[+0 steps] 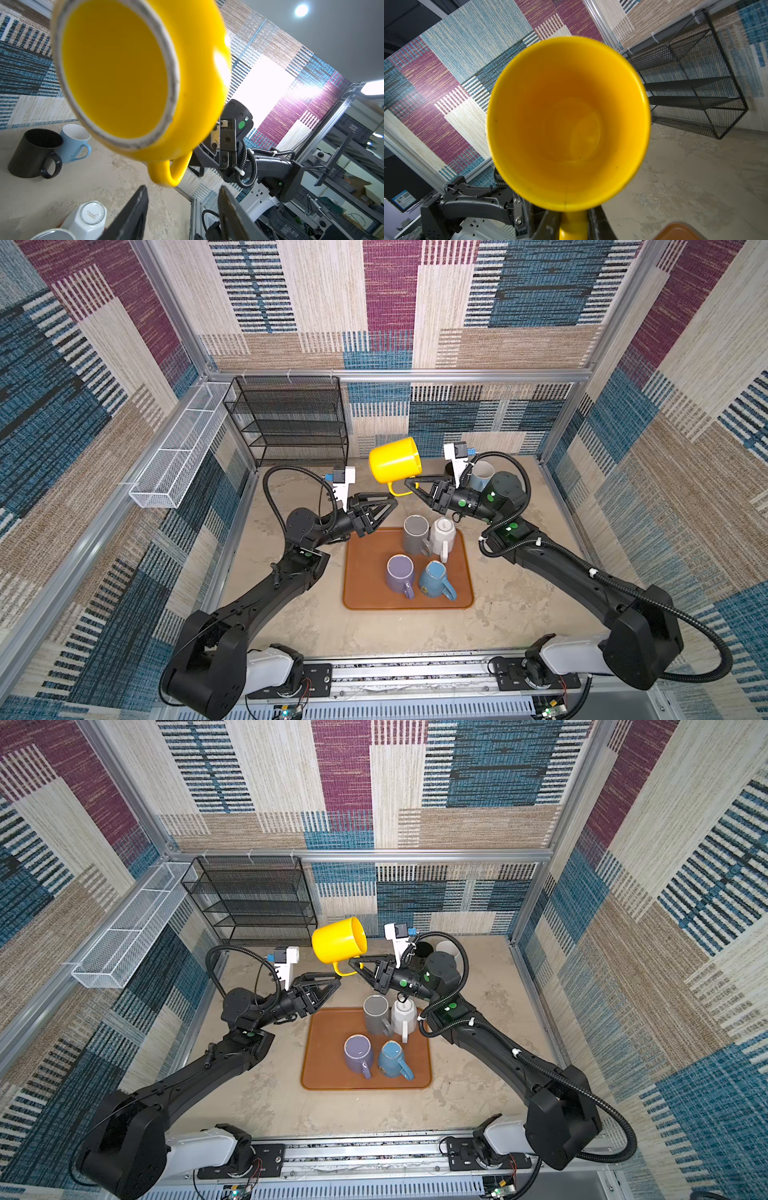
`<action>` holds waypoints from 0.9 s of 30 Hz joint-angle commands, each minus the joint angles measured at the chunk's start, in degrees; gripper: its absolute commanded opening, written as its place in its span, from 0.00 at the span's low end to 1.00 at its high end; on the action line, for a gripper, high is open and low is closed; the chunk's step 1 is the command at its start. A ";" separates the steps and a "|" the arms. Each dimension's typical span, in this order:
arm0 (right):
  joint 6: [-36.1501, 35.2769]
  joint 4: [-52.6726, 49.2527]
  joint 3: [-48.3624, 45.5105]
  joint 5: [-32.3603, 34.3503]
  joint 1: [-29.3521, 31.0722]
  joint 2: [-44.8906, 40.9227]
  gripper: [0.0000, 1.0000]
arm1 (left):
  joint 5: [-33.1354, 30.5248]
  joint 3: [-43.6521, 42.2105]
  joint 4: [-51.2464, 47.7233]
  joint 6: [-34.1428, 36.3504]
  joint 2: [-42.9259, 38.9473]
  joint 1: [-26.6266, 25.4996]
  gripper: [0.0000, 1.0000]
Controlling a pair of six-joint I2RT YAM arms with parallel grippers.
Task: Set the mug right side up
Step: 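Open the left gripper and carry the yellow mug away with the right gripper, then lower the upright yellow mug beside the black mug with the right gripper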
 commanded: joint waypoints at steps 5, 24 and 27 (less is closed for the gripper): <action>-6.90 -8.24 3.66 7.24 -0.13 -0.87 0.00 | -7.95 5.08 -32.42 15.60 -5.76 0.08 0.55; -12.85 -26.42 12.84 18.86 -6.38 8.18 0.00 | -27.09 9.00 -55.02 21.05 -9.06 0.07 0.50; -14.15 -28.83 14.23 22.25 -6.79 10.33 0.00 | -26.90 9.26 -55.17 20.93 -8.66 0.06 0.50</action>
